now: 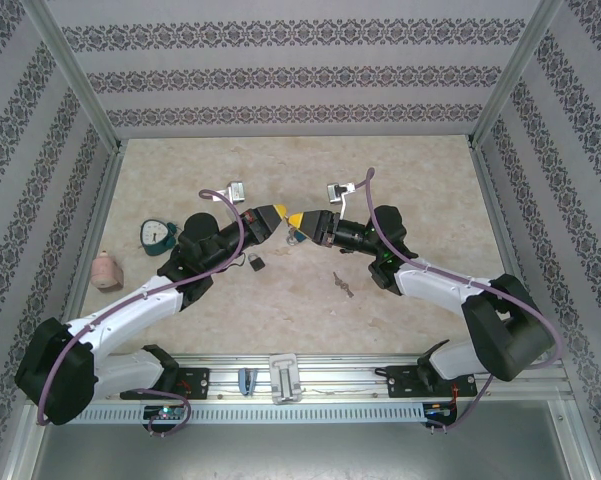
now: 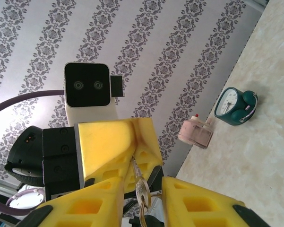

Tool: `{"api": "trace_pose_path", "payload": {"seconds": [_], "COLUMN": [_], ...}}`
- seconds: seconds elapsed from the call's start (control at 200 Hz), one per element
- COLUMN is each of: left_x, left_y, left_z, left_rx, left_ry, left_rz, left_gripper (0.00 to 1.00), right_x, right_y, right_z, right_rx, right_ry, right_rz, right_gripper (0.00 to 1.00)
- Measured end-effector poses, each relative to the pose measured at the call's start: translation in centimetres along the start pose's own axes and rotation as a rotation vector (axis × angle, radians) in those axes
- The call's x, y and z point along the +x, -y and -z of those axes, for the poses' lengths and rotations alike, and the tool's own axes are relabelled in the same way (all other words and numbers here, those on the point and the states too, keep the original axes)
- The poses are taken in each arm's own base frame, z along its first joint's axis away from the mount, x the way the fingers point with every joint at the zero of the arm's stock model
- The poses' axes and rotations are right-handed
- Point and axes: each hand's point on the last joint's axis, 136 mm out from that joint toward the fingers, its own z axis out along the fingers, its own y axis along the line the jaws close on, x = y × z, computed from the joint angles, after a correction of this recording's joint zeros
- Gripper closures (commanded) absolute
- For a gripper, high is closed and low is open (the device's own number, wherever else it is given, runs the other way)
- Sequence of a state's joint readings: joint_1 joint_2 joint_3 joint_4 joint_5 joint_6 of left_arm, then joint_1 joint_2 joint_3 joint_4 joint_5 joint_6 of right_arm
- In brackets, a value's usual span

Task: Unlock with the key

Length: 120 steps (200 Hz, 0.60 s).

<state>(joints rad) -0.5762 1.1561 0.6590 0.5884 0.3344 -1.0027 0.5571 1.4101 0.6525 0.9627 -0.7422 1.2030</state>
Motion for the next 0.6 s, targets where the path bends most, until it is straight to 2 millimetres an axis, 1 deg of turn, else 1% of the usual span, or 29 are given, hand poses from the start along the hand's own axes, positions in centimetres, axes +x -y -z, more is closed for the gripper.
{"api": "trace_pose_path", "payload": {"seconds": [0.135, 0.2, 0.35, 0.48, 0.565, 0.6], "left_x": [0.03, 0.03, -0.06, -0.04, -0.09, -0.06], "left_y": [-0.12, -0.11, 0.02, -0.06, 0.0, -0.03], "left_z": [0.07, 0.07, 0.16, 0.44, 0.55, 0.6], "left_rx": [0.001, 0.002, 0.011, 0.009, 0.011, 0.01], "left_ry": [0.005, 0.005, 0.012, 0.019, 0.023, 0.023], "left_rz": [-0.001, 0.0, 0.0, 0.0, -0.001, -0.001], "left_gripper": [1.0, 1.0, 1.0, 1.0, 1.0, 1.0], "right_x": [0.48, 0.67, 0.88, 0.85, 0.82, 0.83], "right_y": [0.05, 0.22, 0.17, 0.13, 0.08, 0.08], "right_z": [-0.31, -0.47, -0.61, -0.6, -0.59, -0.59], "right_rx": [-0.004, -0.003, -0.007, -0.009, -0.011, -0.011], "right_ry": [-0.013, -0.019, -0.026, -0.025, -0.024, -0.024], "right_rz": [-0.004, -0.01, -0.01, -0.011, -0.009, -0.009], "right_gripper": [0.73, 0.77, 0.8, 0.89, 0.9, 0.93]}}
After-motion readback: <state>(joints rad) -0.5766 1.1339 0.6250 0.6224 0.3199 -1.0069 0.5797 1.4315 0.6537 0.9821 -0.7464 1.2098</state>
